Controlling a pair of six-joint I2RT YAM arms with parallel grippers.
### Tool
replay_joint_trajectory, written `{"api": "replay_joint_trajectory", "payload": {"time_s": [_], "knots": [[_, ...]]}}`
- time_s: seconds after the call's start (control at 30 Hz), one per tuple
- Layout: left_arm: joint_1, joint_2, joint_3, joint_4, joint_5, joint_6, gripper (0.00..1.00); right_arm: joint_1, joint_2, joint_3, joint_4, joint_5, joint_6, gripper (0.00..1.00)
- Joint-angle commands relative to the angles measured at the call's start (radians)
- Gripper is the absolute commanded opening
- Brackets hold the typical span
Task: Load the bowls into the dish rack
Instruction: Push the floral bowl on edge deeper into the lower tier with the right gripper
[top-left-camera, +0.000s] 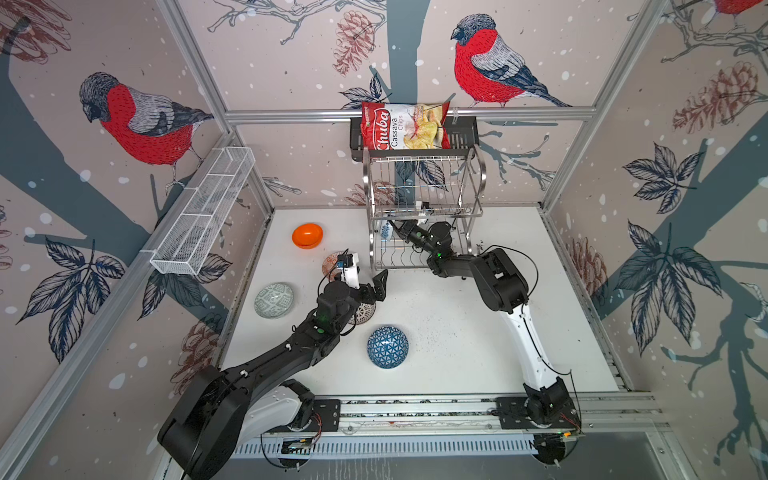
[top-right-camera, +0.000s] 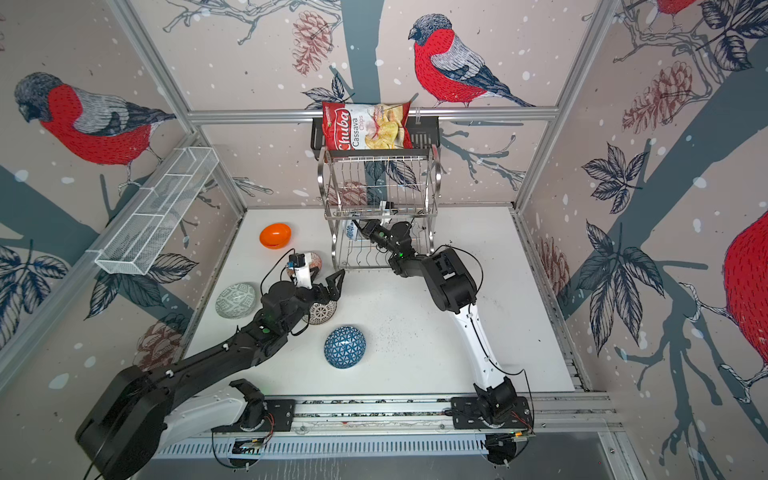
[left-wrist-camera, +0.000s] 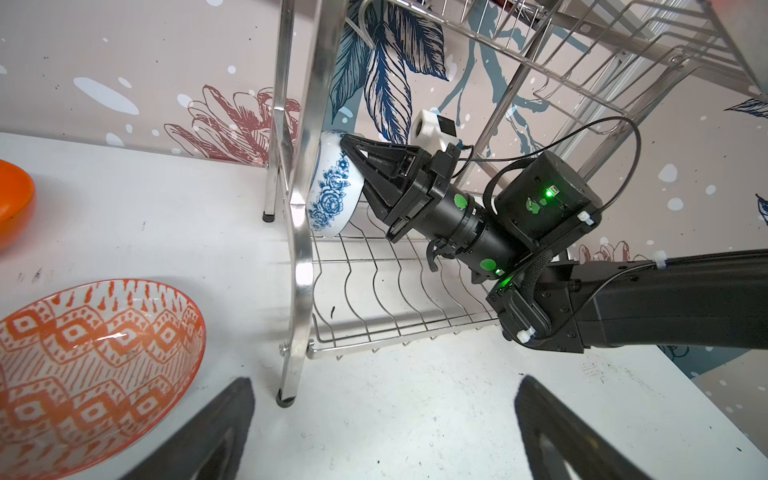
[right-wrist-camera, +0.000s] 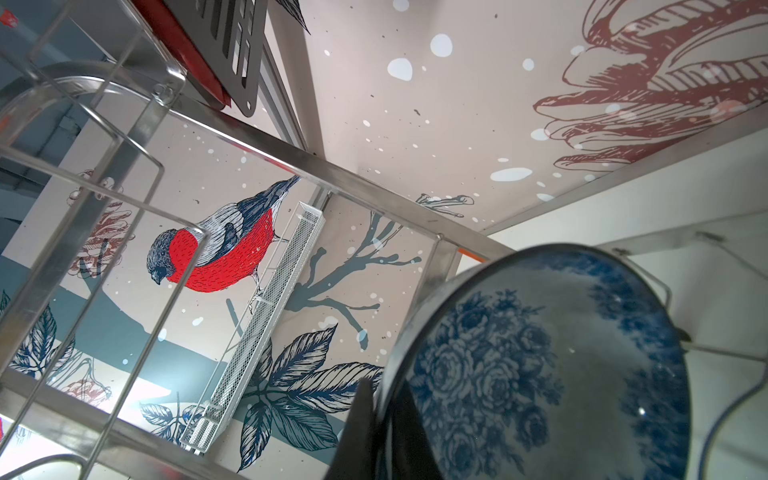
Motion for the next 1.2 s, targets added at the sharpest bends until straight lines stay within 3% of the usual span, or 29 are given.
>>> {"api": "replay_joint_trajectory", "payload": {"time_s": [0.0, 0.73, 1.17], "knots": [[0.002, -0.003, 0.006, 0.051, -0.001, 0.014, 0.98, 0.002, 0.016, 0.013, 0.027, -0.015, -0.016, 0.0], [0.002, 0.013, 0.015, 0.044, 0.008, 0.012, 0.98, -0.009, 0.049, 0.041, -0.031, -0.008, -0.1, 0.01], [0.003, 0.027, 0.025, 0.035, 0.009, 0.01, 0.98, -0.009, 0.053, 0.044, -0.065, -0.023, -0.137, 0.08]]}}
